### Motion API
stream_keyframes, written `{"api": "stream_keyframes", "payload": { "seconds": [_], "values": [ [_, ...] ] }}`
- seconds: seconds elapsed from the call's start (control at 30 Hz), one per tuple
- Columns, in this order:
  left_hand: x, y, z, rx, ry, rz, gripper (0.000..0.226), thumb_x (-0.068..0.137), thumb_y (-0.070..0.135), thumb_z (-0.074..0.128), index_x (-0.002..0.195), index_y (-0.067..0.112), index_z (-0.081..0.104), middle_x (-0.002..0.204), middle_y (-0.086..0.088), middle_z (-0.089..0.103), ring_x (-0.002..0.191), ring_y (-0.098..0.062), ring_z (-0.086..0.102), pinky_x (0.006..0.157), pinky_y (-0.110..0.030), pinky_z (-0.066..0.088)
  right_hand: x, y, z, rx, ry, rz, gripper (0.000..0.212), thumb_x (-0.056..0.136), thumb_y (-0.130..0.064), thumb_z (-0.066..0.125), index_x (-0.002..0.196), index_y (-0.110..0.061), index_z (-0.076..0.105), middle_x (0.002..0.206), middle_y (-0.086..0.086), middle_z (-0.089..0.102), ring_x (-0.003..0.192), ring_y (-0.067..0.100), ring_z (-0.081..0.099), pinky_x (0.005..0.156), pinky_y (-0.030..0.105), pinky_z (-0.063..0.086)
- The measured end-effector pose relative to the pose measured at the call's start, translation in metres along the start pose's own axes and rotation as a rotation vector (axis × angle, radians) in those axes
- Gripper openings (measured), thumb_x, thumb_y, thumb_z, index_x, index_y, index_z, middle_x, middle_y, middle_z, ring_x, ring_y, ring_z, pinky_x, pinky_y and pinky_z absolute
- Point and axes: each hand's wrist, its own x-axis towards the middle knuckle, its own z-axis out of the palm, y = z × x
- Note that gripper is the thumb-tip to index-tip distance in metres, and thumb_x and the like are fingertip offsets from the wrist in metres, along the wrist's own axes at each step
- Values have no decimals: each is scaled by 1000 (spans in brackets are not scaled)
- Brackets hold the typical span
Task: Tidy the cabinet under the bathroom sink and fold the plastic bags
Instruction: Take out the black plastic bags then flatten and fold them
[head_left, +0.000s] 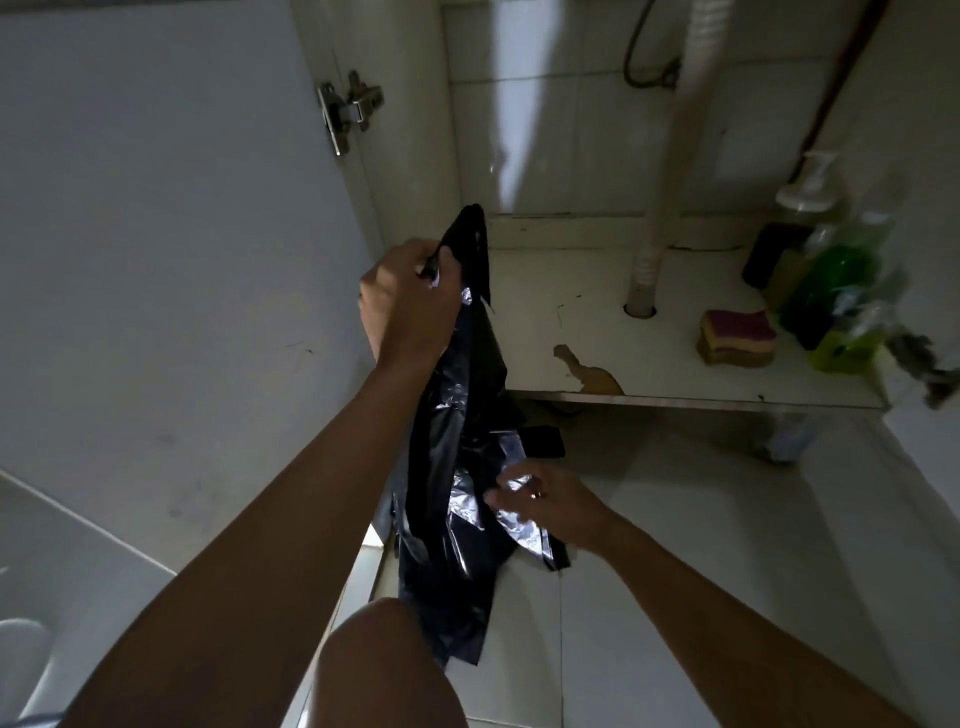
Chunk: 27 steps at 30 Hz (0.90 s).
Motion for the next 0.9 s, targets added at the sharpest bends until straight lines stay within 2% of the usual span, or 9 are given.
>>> {"api": "stream_keyframes", "payload": {
  "seconds": [0.13,0.2,0.3,0.43,0.53,0.63,0.73,0.83,0.9],
  "values": [
    [15,47,9,-138,-138,2,22,87,32,61,82,19,77,77,9,73,70,-4,67,68,-22,54,-3,-56,-6,77,-49,-93,80,59,-57,89,126,-34,53,119,-4,65,113,11,63,97,34,52],
    [18,74,15,-231,-269,-37,19,84,30,63,78,18,77,70,11,71,68,-5,69,70,-29,59,-5,-80,-5,48,24,-149,68,65,-67,81,122,-38,57,116,-8,68,111,10,65,98,38,51],
    [18,103,23,-322,-378,-62,16,82,28,65,73,19,75,67,8,71,65,-8,72,68,-38,61,-13,-106,-13,79,269,-209,43,84,-55,68,100,-16,68,96,12,71,96,29,70,89,55,54],
    [18,119,27,-257,-499,-34,34,87,48,66,115,29,69,109,11,71,100,-7,68,97,-31,52,-34,-135,-55,300,298,-145,13,98,-32,61,99,-21,69,98,2,74,92,20,71,77,37,58],
    [13,118,21,-149,-746,-33,68,84,73,49,138,33,51,140,3,55,127,-16,53,110,-36,39,-48,-157,-101,520,308,-109,30,100,-30,57,126,-15,60,120,7,70,103,28,68,80,38,57],
    [-1,121,5,-361,-1044,-141,80,72,84,40,131,33,52,134,5,56,120,-15,54,110,-47,38,-63,-176,-144,651,421,-111,19,103,-26,51,117,-17,59,116,8,67,96,25,66,72,35,56],
    [-20,117,-6,-513,-1204,-21,96,64,88,55,136,26,49,134,3,56,123,-5,51,112,-35,38,-77,-189,-178,767,574,-51,13,101,-26,51,96,-17,60,95,8,67,81,22,66,57,31,55],
    [-47,122,-9,-411,-1239,8,102,49,82,74,138,46,39,139,21,49,130,-3,46,109,-27,37,-88,-197,-199,772,619,-44,19,100,-24,49,105,-13,63,95,9,70,79,22,69,62,33,58],
    [-61,131,1,-283,-1094,-16,88,57,67,84,132,34,52,127,19,59,119,-7,56,99,-24,46,-101,-203,-207,717,605,-33,21,100,-25,48,104,-13,65,93,8,72,81,21,71,69,35,58]
  ]
}}
